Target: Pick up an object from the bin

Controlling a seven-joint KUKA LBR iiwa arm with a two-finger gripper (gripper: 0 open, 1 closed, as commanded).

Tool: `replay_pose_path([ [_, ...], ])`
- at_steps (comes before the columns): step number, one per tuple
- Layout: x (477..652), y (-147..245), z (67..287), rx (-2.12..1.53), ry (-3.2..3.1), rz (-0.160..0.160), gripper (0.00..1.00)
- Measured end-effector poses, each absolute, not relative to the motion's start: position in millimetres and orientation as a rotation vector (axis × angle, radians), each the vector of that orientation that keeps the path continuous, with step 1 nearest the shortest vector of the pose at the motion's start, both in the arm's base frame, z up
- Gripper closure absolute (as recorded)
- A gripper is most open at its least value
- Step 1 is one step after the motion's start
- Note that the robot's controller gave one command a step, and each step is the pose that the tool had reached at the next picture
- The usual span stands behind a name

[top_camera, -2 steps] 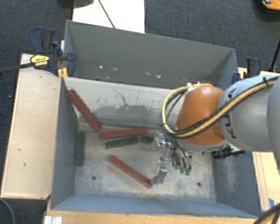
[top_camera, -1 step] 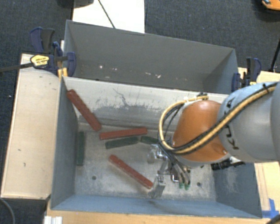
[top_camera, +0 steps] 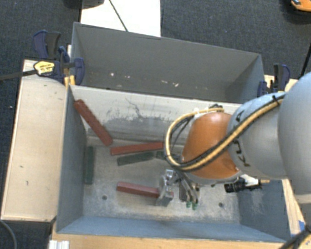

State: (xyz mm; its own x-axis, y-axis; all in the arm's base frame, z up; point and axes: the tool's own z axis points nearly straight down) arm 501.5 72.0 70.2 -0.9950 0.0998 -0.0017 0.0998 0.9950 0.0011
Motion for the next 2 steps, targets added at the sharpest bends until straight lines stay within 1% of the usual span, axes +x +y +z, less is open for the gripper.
replay_pose_path([
  [1, 501.5, 72.0, 70.2, 0.157, 3.136, 0.001, 1.00],
  [2, 537.4, 50.0, 210.7, 0.153, 3.134, 0.001, 1.00],
])
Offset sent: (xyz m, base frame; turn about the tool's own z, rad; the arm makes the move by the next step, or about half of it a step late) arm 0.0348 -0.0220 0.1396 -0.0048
